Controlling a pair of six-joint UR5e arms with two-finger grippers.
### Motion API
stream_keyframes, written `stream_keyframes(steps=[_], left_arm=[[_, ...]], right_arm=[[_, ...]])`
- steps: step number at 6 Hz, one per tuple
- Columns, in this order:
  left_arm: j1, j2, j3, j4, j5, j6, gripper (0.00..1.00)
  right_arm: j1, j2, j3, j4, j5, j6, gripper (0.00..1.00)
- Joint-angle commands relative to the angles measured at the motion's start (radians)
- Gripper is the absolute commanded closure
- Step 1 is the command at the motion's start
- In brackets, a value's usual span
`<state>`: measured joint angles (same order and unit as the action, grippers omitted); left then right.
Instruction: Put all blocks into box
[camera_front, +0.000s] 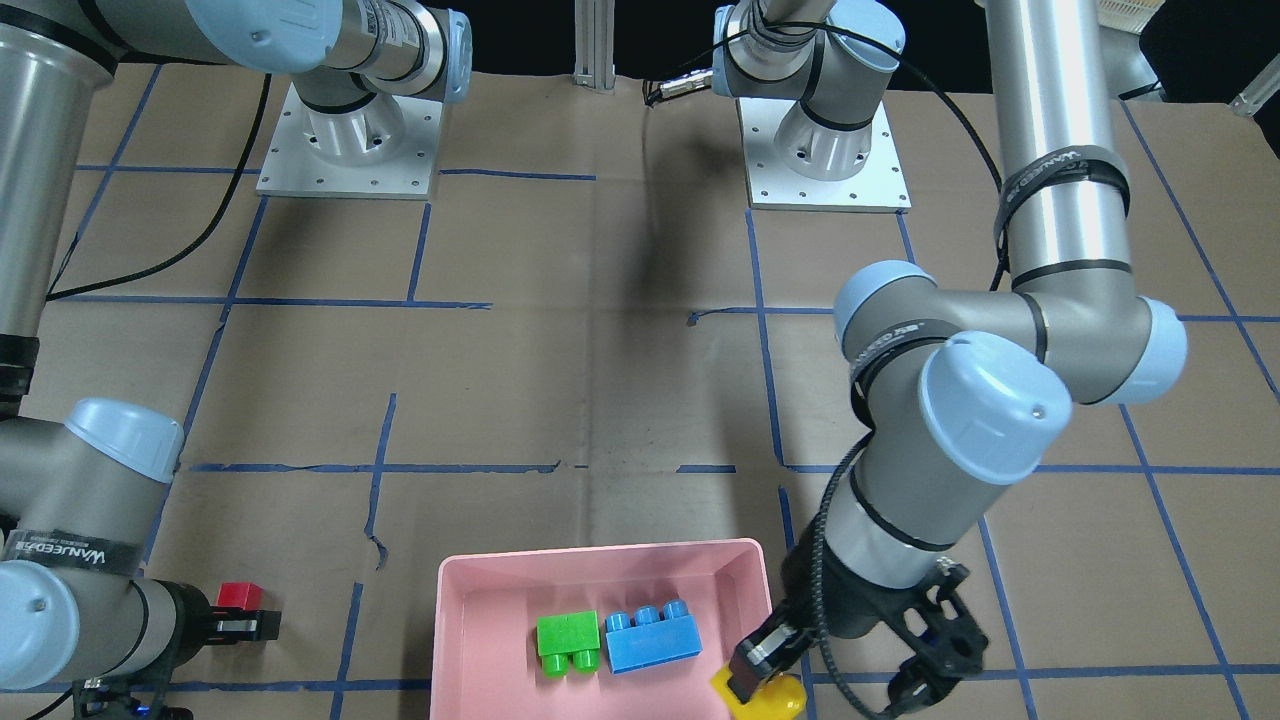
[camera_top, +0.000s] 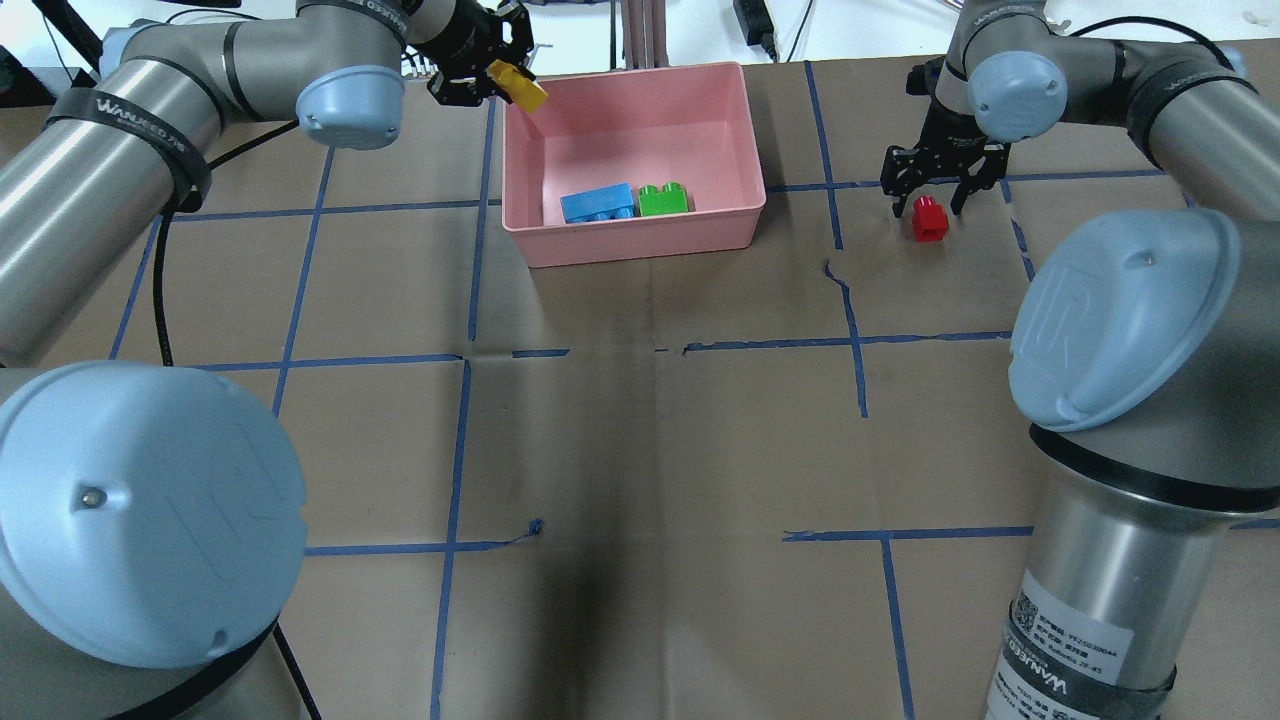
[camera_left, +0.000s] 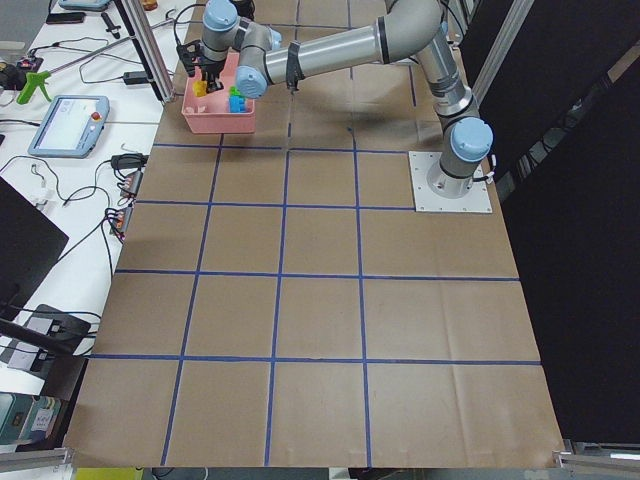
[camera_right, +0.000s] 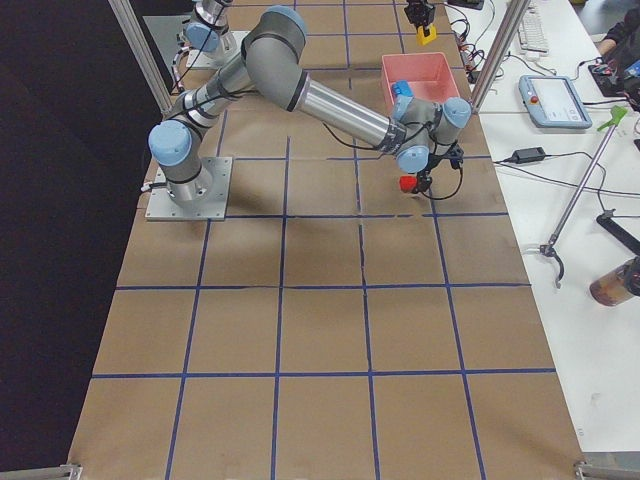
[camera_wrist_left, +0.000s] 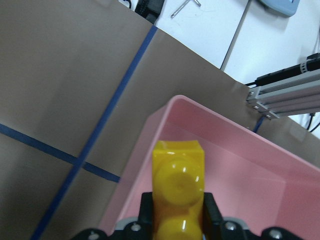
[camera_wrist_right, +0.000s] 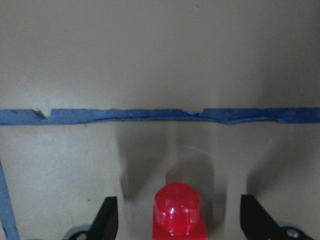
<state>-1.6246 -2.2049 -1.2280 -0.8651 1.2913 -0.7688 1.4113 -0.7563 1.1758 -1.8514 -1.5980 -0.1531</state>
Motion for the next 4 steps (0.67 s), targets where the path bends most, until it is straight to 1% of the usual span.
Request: stream_keyframes(steps=[1,2,3,4], left_arm=[[-0.035,-0.039,0.039,0.008,-0.014,-0.113,0.45],[-0.034,-0.038,0.022,0.009,-0.003,-0.051,0.00],[-0.032,-0.033,0.019,0.008,-0.009,-0.044,0.01],[-0.018,-0.026,-0.010,0.006,-0.004,-0.002,0.01]], right_arm=[[0.000,0.000,0.002,0.000,0.000,0.001,0.39],[0.000,-0.001,0.004,0.000,0.000,0.001,0.49],[0.000,-0.001,0.004,0.000,0.000,-0.002,0.62],[0.000,-0.003,0.002,0.000,-0.002,-0.002,0.75]])
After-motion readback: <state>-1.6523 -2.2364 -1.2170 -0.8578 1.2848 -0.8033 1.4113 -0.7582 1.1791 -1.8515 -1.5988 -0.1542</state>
